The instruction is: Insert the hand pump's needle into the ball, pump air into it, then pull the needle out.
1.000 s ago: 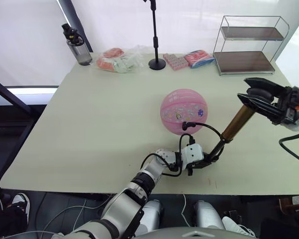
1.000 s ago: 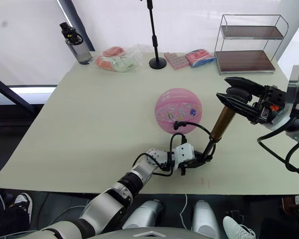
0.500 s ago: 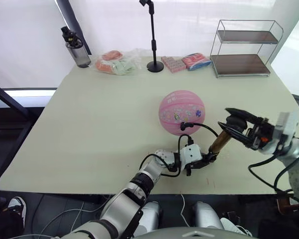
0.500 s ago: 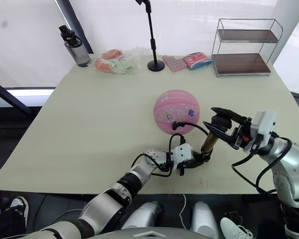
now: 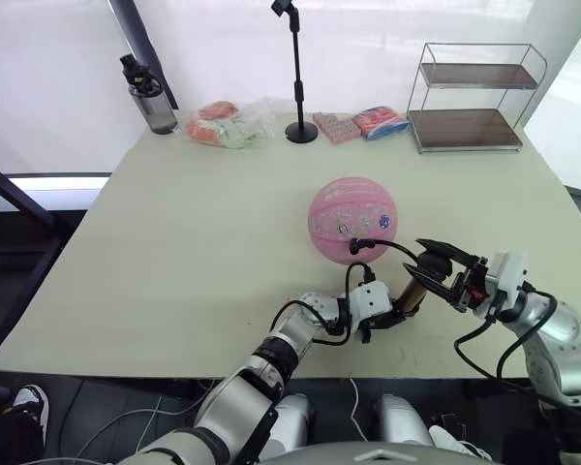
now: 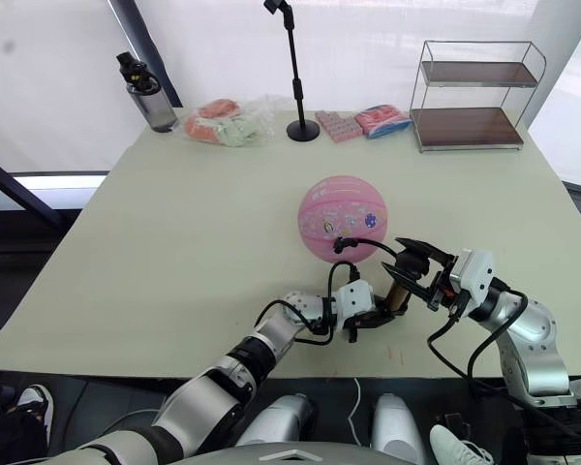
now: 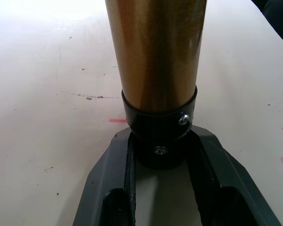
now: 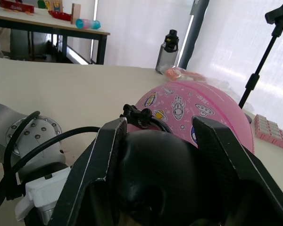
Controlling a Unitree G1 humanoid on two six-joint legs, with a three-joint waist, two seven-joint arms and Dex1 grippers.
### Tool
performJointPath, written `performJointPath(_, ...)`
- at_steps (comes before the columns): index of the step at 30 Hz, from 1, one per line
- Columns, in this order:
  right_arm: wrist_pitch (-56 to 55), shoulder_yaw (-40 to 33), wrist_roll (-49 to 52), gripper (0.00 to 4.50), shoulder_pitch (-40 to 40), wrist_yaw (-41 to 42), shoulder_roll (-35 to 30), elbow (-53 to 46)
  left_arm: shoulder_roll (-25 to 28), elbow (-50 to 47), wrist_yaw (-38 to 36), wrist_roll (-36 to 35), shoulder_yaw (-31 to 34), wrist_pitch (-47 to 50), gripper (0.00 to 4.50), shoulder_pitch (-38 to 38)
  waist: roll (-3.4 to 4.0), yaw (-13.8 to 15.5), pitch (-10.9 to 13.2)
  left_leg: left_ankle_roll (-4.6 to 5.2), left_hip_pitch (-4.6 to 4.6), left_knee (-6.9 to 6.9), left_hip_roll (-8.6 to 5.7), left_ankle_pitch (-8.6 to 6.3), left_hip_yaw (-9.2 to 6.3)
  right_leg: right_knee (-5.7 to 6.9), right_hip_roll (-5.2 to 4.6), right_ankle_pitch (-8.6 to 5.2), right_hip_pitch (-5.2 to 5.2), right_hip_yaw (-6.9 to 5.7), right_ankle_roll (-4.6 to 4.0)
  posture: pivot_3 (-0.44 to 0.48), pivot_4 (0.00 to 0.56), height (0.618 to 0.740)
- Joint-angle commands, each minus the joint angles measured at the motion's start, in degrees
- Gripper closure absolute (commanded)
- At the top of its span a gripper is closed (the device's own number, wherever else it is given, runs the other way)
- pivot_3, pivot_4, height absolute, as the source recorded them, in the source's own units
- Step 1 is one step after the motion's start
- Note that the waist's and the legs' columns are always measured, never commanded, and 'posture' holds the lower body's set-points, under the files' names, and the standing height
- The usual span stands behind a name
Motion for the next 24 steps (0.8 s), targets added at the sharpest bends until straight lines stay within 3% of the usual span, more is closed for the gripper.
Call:
performJointPath(1, 7.47, -2.34, 4.01, 2.59, -1.11, -0.39, -3.13, -4.02, 1.83, 4.46, -1.3, 3.02, -2.22, 2.24, 3.41, 2.75, 0.05, 0.05, 0.04, 0.0, -0.01, 0.0, -0.01, 0.0, 0.0, 0.0, -0.01, 0.0, -0.01, 0.0, 0.0, 0.0, 0.15, 0.736)
performJointPath(8, 18.74, -10.4, 15.24, 2.59, -6.14, -2.73, -9.93, -15.16, 1.69, 4.69, -1.36, 2.9, -2.03, 2.31, 3.41, 2.65, 0.5, 0.24, 0.41, 0.0, -0.3, 0.02, -0.07, 0.0, -0.04, -0.01, -0.09, 0.01, -0.15, 0.0, -0.03, 0.0, 0.15, 0.736)
performJointPath(16, 27.32, -20.78, 26.48, 2.59, -13.84, -5.11, -16.98, -18.0, 1.56, 4.96, -1.67, 2.85, -2.04, 2.14, 3.41, 2.48, 0.5, 0.22, 0.58, 0.01, -0.34, 0.03, -0.08, 0.0, 0.01, -0.05, -0.13, 0.01, -0.15, 0.0, -0.02, 0.0, 0.15, 0.736)
performJointPath(24, 32.49, -22.81, 31.44, 2.59, -17.78, -8.01, -17.57, -19.14, 1.31, 4.99, -1.84, 2.57, -2.02, 2.22, 3.41, 2.48, 0.42, 0.27, 0.78, 0.01, -0.43, 0.04, -0.12, 0.0, 0.03, -0.06, -0.22, 0.02, -0.18, -0.02, -0.03, 0.0, 0.15, 0.736)
